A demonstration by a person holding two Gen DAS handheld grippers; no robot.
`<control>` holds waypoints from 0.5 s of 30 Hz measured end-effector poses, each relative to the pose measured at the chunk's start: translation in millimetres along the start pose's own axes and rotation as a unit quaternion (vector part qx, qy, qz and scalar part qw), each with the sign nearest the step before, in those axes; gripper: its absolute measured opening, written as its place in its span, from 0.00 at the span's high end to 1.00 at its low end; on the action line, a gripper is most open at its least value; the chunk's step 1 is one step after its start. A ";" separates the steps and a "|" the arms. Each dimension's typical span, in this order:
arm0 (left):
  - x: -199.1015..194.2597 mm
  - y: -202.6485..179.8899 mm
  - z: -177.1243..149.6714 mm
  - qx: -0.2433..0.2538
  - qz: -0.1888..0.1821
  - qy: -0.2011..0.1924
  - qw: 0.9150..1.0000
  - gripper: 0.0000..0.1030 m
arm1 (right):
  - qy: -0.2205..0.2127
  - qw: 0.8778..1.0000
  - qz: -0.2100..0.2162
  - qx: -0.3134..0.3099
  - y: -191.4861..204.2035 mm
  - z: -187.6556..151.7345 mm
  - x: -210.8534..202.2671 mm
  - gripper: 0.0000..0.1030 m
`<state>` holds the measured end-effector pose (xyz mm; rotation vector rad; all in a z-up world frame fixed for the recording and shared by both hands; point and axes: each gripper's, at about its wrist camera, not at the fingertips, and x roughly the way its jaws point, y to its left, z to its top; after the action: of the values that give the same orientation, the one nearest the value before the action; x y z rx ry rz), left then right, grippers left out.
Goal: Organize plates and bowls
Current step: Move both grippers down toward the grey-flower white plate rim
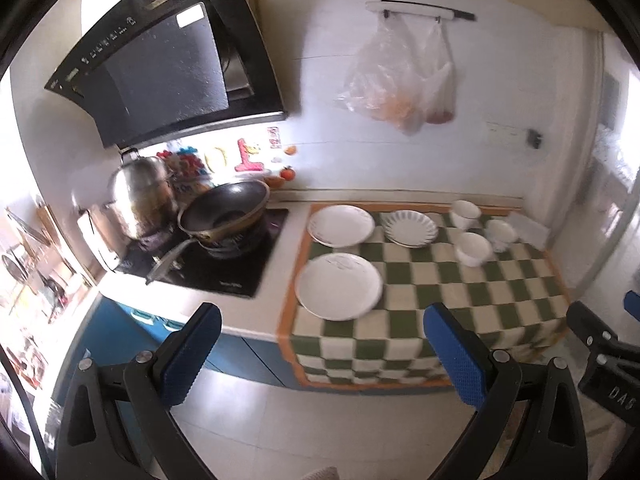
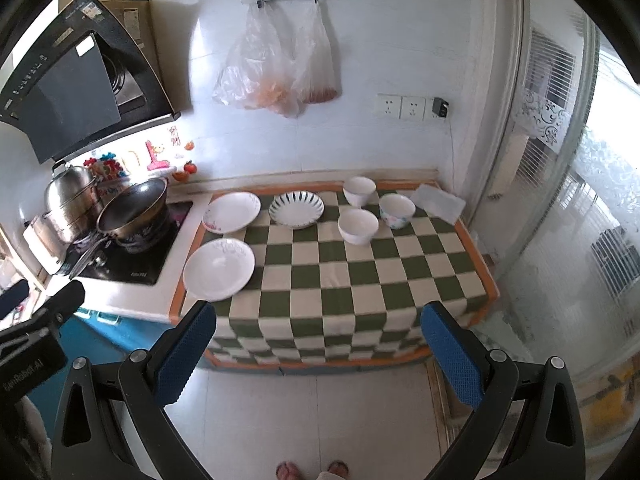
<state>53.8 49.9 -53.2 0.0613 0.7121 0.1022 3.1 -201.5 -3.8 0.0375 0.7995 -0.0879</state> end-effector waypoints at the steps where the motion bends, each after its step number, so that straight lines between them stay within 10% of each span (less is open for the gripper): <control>1: 9.1 2.7 -0.5 0.003 0.004 0.001 1.000 0.00 | -0.006 1.000 -0.004 -0.003 5.0 -2.5 8.7 0.00; 15: 141.7 23.2 -1.2 0.003 0.014 0.072 0.997 0.00 | 0.040 0.999 0.018 -0.026 86.8 -16.7 169.6 0.00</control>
<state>157.9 89.2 -143.9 0.0696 0.8553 0.1314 116.9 -125.0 -137.1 0.0069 0.8802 -0.0327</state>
